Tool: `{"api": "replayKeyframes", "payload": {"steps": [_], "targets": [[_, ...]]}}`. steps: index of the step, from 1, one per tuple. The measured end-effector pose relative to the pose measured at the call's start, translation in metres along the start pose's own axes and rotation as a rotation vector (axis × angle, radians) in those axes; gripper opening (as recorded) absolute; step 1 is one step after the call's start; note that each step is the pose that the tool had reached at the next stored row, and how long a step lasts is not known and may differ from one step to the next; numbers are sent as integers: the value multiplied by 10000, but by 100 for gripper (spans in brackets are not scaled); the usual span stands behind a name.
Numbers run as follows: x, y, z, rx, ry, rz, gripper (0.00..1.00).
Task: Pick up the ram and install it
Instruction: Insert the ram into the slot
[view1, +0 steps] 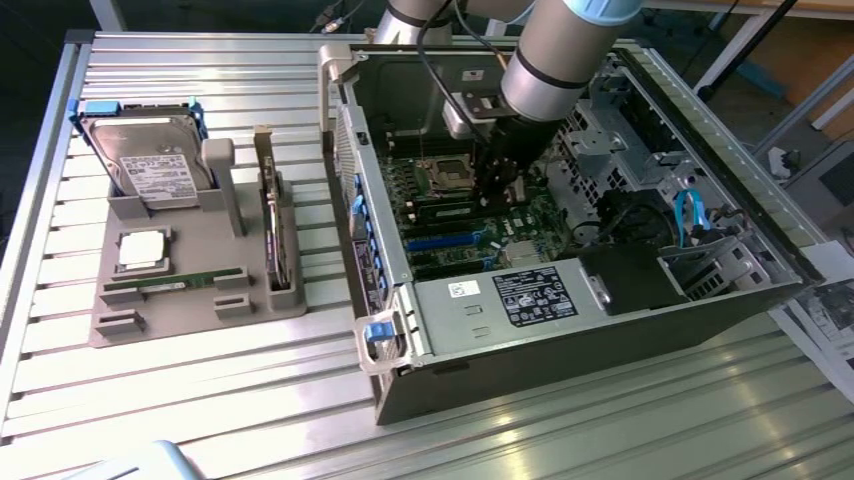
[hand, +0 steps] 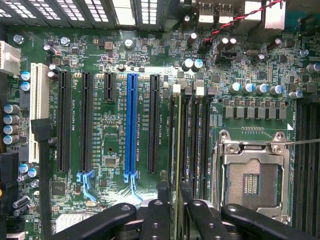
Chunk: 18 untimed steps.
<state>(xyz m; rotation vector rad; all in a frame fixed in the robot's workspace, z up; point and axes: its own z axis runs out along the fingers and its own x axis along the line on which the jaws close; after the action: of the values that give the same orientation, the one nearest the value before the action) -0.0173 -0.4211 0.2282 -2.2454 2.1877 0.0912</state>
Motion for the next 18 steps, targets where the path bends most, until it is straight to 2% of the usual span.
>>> {"api": "replayKeyframes", "payload": {"steps": [4, 11, 14, 16, 18], "targets": [[-5, 4, -116, 0, 1, 0, 22], [-18, 14, -396, 0, 6, -1, 22], [-23, 15, -448, -1, 6, -1, 20], [-25, 16, -464, 0, 8, -1, 10], [-24, 16, -464, 1, 8, 0, 10]]}}
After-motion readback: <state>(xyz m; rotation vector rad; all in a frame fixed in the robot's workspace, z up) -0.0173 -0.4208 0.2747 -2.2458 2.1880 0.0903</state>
